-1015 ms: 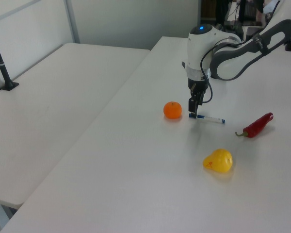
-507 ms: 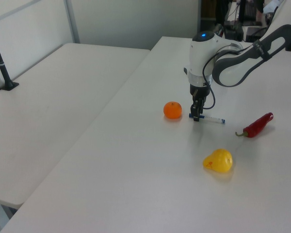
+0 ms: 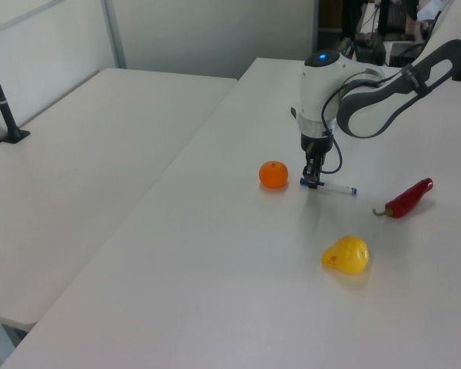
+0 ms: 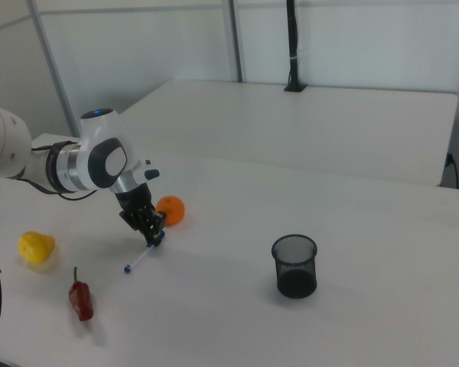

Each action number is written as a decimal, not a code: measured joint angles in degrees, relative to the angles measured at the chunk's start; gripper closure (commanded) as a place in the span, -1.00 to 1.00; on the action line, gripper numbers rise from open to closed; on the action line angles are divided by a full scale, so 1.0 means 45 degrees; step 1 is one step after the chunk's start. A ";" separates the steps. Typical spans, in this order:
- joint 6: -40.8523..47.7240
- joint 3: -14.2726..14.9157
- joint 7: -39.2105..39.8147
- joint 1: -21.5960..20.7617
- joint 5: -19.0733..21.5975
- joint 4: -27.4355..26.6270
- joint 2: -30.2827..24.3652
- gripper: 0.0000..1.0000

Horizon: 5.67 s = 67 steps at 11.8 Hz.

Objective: Place marker

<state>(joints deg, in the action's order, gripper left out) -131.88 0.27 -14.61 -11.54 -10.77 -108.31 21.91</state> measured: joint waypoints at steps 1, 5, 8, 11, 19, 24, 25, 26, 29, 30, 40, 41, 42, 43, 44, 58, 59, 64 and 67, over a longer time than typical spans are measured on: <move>0.0000 -0.0005 0.0000 0.0000 -0.0004 -0.0002 0.0002 1.00; 0.0000 -0.0011 -0.0029 0.0033 -0.0006 0.0027 -0.0180 1.00; 0.0540 -0.0003 -0.0032 0.0250 -0.0006 0.0045 -0.1137 1.00; 0.1229 0.0014 -0.0040 0.0669 0.0291 0.0104 -0.2537 1.00; 0.4693 0.2014 0.3716 0.0893 0.3199 0.2026 -0.4479 1.00; 0.2998 0.3823 0.4701 0.1041 0.3399 0.1928 -0.4832 1.00; 0.2341 0.4027 0.4710 0.1065 0.3400 0.1814 -0.4798 1.00; 0.1540 0.4162 0.4710 0.1149 0.3402 0.1636 -0.4763 1.00; -0.1221 0.4432 0.4710 0.1550 0.3406 0.0878 -0.4535 1.00; -0.2216 0.4577 0.4710 0.1632 0.3407 0.0576 -0.4378 1.00; -0.9326 0.4760 0.4705 0.2789 0.3412 -0.1154 -0.2106 1.00; -0.9626 0.4761 0.4705 0.2853 0.3412 -0.1167 -0.1875 1.00; -0.9787 0.4760 0.4704 0.2864 0.3413 -0.1228 -0.1697 1.00; -1.0181 0.4760 0.4704 0.2862 0.3413 -0.1369 -0.1513 1.00; -1.0791 0.4760 0.4703 0.2863 0.3413 -0.1531 -0.1285 1.00; -1.2307 0.4754 0.4912 0.2826 0.3413 -0.2932 -0.0890 -0.94; -1.2307 0.4754 0.4904 0.2826 0.3413 -0.2932 -0.0914 -1.00; -1.1573 0.4769 0.4597 0.2864 0.3425 -0.2758 -0.1428 -1.00; -0.7393 0.5237 0.5198 0.2898 0.3425 -0.1677 -0.2413 -1.00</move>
<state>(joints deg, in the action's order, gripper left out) -165.15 23.83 8.78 1.51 4.64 -115.85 11.05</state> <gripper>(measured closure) 0.000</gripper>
